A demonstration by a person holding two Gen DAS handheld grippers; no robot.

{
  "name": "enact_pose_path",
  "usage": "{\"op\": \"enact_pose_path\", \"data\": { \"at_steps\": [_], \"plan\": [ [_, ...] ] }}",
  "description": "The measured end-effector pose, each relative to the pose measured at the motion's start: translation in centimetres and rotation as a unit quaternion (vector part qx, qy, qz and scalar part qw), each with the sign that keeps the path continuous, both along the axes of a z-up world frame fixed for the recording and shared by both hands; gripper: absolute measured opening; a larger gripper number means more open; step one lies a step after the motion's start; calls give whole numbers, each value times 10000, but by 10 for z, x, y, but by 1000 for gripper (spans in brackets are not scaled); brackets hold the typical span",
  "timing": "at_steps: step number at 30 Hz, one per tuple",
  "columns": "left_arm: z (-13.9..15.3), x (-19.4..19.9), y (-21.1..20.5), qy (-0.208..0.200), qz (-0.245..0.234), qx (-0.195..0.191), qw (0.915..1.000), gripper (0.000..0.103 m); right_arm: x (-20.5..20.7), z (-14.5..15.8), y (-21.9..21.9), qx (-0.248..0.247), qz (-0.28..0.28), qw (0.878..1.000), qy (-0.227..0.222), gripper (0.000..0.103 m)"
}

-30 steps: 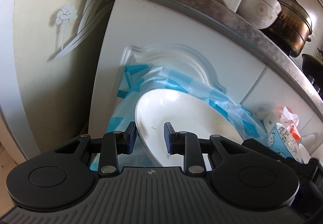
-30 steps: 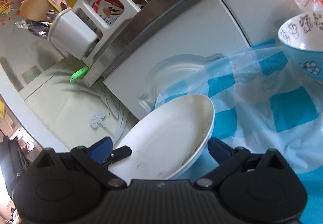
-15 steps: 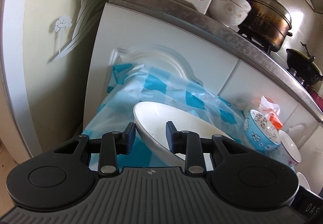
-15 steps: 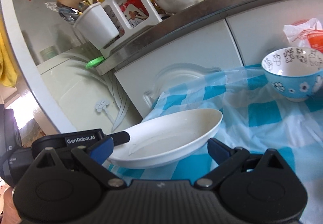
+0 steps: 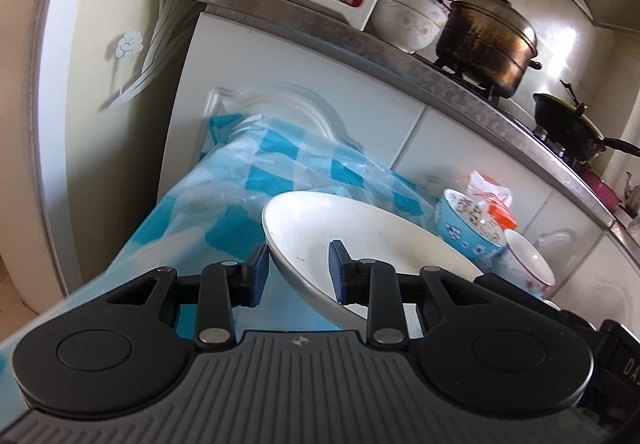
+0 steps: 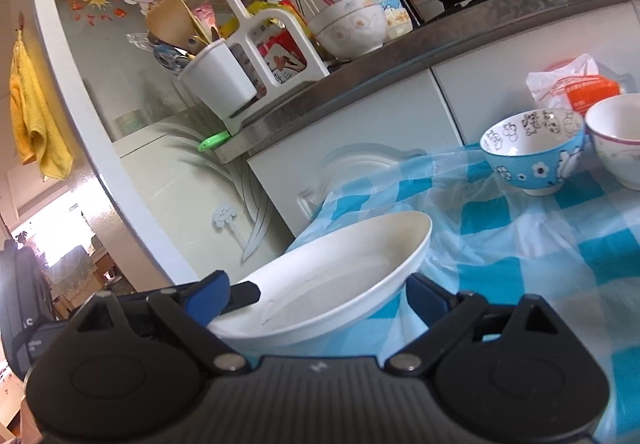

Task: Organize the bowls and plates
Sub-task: 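Lift the plain white plate with the left gripper toward the grey-flower plate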

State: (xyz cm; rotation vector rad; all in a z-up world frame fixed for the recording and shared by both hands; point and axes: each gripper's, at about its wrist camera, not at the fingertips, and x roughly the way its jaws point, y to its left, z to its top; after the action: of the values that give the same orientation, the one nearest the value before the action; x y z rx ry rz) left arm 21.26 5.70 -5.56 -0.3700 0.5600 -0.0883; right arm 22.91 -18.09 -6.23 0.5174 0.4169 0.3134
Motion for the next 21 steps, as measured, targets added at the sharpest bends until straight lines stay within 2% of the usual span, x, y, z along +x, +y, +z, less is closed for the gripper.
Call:
{"op": "enact_pose_path", "data": {
  "at_steps": [10, 21],
  "plan": [
    [8, -38, -19, -180, -209, 146, 9995, 33, -54, 7, -6, 0, -217, 9996, -176, 95],
    [14, -74, -40, -203, -427, 99, 9988, 33, -113, 16, -19, 75, -502, 9980, -373, 95]
  ]
}}
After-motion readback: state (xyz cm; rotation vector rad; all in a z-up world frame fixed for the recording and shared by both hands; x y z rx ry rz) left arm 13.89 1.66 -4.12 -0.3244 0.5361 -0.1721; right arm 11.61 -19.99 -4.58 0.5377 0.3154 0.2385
